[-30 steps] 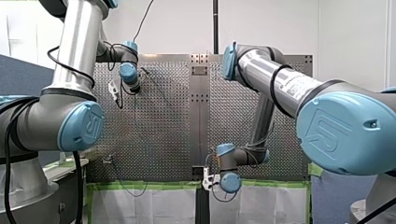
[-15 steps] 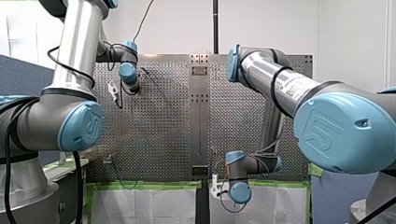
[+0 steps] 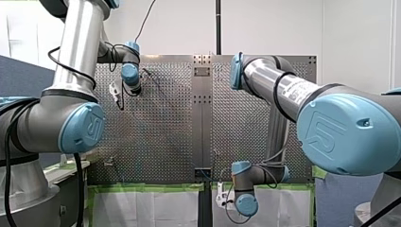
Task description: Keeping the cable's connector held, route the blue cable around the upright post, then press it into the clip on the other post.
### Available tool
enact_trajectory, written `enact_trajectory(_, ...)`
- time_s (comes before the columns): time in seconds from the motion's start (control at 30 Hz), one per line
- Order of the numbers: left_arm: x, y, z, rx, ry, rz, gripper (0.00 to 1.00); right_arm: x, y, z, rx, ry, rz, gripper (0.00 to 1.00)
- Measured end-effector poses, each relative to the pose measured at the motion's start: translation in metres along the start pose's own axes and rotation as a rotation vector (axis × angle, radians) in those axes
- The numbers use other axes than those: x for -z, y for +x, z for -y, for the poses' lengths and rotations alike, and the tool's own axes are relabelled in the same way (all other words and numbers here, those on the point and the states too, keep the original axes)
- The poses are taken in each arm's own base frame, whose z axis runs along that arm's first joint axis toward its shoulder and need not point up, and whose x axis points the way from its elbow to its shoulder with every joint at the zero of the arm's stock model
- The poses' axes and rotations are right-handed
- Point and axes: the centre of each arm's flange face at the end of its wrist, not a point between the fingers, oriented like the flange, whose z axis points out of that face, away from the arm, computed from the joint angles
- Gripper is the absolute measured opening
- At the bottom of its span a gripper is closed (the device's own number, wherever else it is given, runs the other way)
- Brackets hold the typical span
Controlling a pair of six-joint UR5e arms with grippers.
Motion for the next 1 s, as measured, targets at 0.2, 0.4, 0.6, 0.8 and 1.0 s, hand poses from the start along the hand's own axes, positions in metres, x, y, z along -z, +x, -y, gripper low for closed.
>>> enact_trajectory(0.2, 0.000, 0.000, 0.000, 0.005, -0.001, -0.002, 1.00, 0.007, 0.018, 0.000, -0.008, 0.003, -0.037, 0.00)
enact_trajectory(0.4, 0.003, 0.002, 0.004, 0.031, 0.006, -0.010, 1.00, 0.018, 0.039, -0.001, -0.009, 0.004, -0.049, 0.00)
enact_trajectory(0.6, 0.010, 0.009, 0.007, 0.057, -0.004, -0.053, 1.00, 0.016, 0.066, -0.001, -0.017, 0.001, -0.077, 0.00)
enact_trajectory(0.8, 0.019, 0.029, 0.007, 0.074, -0.004, -0.099, 1.00, 0.010, 0.093, -0.004, -0.030, -0.005, -0.121, 0.00)
enact_trajectory(1.0, 0.026, 0.045, 0.009, 0.105, 0.020, -0.125, 1.00, 0.008, 0.098, -0.005, -0.034, -0.003, -0.130, 0.00)
